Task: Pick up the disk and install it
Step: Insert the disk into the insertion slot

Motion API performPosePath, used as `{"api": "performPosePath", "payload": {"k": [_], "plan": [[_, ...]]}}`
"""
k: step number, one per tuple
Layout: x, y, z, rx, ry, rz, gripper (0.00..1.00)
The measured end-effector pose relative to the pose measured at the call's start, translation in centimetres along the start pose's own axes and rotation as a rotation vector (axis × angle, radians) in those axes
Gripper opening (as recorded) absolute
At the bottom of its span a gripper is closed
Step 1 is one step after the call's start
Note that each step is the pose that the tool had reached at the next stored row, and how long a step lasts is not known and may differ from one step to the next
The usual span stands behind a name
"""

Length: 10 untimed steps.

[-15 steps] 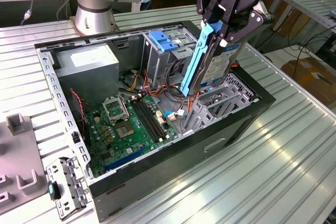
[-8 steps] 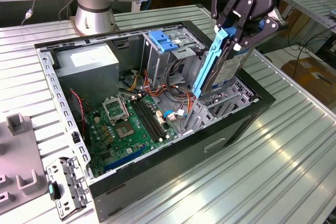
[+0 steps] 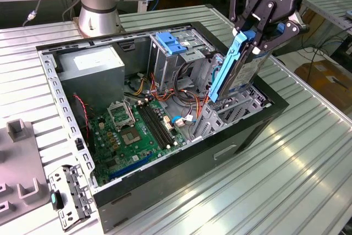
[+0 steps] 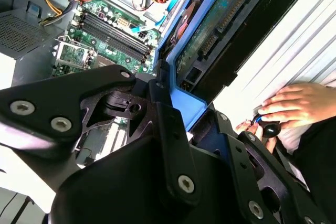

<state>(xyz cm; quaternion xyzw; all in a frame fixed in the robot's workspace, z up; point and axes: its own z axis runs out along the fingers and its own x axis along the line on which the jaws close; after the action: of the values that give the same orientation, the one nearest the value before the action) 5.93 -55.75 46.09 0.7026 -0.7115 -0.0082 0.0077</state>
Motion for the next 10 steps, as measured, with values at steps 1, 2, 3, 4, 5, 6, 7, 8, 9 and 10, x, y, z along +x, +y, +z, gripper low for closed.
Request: {"api": "performPosePath", "payload": {"k": [1,2,3,4,5,6,7,8,9,10], "plan": [[0.0,0.0,0.0,0.0,0.0,0.0,0.37],[0.0,0.0,0.03,0.0,0.0,0.0,0.37],[0.0,0.0,0.05,0.0,0.0,0.0,0.37],[0.0,0.0,0.05,0.0,0.0,0.0,0.37],[0.0,-0.01,0.06,0.0,0.0,0.0,0.37],[0.0,0.0,0.06,0.0,0.0,0.0,0.37],[0.0,-0.01,0.06,0.0,0.0,0.0,0.37],[0.0,0.0,0.06,0.0,0.0,0.0,0.37],[0.0,-0.01,0.06,0.0,0.0,0.0,0.37],[0.0,0.0,0.07,0.0,-0.0001,0.0,0.37]]}}
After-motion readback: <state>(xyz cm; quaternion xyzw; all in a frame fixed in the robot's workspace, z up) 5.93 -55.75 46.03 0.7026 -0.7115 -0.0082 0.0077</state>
